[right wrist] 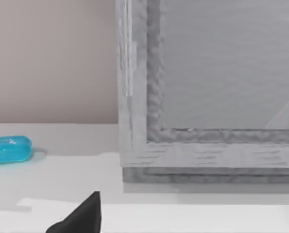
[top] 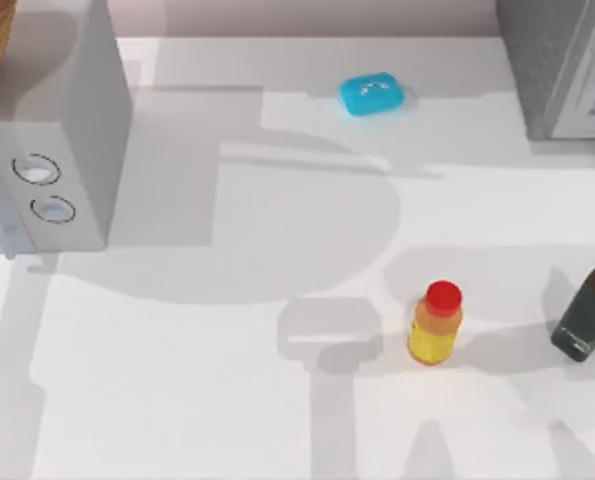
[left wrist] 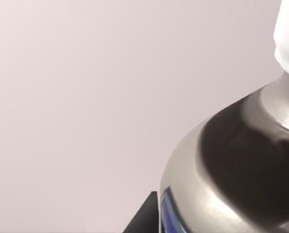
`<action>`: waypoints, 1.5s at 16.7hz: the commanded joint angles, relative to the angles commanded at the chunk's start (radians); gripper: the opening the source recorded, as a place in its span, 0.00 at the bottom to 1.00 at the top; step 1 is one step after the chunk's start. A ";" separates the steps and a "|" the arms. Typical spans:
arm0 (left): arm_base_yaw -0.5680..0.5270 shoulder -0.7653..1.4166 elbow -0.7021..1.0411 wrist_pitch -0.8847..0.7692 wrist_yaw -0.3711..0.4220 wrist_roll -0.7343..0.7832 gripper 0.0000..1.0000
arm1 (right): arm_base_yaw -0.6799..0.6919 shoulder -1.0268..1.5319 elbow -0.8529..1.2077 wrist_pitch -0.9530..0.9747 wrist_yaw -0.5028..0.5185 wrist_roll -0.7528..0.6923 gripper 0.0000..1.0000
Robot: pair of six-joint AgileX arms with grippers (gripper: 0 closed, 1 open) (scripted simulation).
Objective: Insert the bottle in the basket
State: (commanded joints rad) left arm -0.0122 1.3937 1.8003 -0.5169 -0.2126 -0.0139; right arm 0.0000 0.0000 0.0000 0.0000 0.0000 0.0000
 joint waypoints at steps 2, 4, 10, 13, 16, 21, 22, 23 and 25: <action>0.041 0.041 0.014 0.028 0.017 0.005 0.00 | 0.000 0.000 0.000 0.000 0.000 0.000 1.00; 0.046 0.046 0.015 0.031 0.019 0.005 0.00 | 0.000 0.000 0.000 0.000 0.000 0.000 1.00; 0.049 0.059 -0.021 0.066 0.024 0.007 0.00 | 0.000 0.000 0.000 0.000 0.000 0.000 1.00; 0.061 0.078 -0.058 0.132 0.033 0.009 0.00 | 0.000 0.000 0.000 0.000 0.000 0.000 1.00; 0.071 0.098 -0.097 0.203 0.043 0.010 0.00 | 0.000 0.000 0.000 0.000 0.000 0.000 1.00; 0.080 0.117 -0.130 0.248 0.053 0.009 0.00 | 0.000 0.000 0.000 0.000 0.000 0.000 1.00; 0.080 0.117 -0.130 0.248 0.053 0.009 0.00 | 0.000 0.000 0.000 0.000 0.000 0.000 1.00; 0.080 0.117 -0.130 0.248 0.053 0.009 0.08 | 0.000 0.000 0.000 0.000 0.000 0.000 1.00; 0.080 0.117 -0.130 0.248 0.053 0.009 0.23 | 0.000 0.000 0.000 0.000 0.000 0.000 1.00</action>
State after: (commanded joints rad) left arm 0.0675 1.5110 1.6703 -0.2694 -0.1595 -0.0047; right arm 0.0000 0.0000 0.0000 0.0000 0.0000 0.0000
